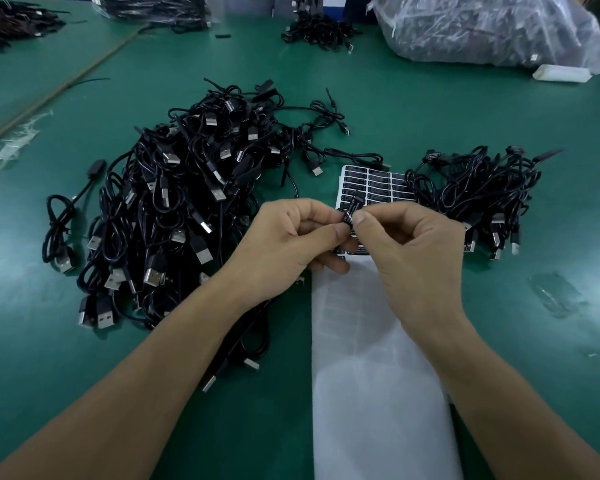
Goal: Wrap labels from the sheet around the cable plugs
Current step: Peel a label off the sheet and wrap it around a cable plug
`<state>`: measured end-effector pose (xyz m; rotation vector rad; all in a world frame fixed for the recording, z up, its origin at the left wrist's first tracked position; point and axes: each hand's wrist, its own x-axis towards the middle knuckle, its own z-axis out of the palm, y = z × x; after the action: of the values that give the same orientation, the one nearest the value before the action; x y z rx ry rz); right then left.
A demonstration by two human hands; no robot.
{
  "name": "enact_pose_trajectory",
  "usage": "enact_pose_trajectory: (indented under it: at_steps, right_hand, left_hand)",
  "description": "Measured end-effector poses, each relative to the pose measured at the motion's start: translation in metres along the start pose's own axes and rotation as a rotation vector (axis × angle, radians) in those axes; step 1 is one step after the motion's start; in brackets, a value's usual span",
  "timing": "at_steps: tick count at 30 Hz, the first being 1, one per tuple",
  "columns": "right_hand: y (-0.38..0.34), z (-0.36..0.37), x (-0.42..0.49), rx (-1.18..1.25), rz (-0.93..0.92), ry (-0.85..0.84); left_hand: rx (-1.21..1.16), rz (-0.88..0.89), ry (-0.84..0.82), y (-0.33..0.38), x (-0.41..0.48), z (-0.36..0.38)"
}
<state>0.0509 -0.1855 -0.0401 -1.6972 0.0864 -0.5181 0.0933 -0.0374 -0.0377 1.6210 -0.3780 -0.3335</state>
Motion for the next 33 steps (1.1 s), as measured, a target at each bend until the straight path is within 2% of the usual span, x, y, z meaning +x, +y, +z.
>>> enact_pose_trajectory:
  at_steps: [33]
  right_hand:
    - [-0.0038, 0.001, -0.0011, -0.047, -0.003, 0.045]
  left_hand:
    - [-0.018, -0.029, -0.014, 0.0048, -0.0012, 0.0014]
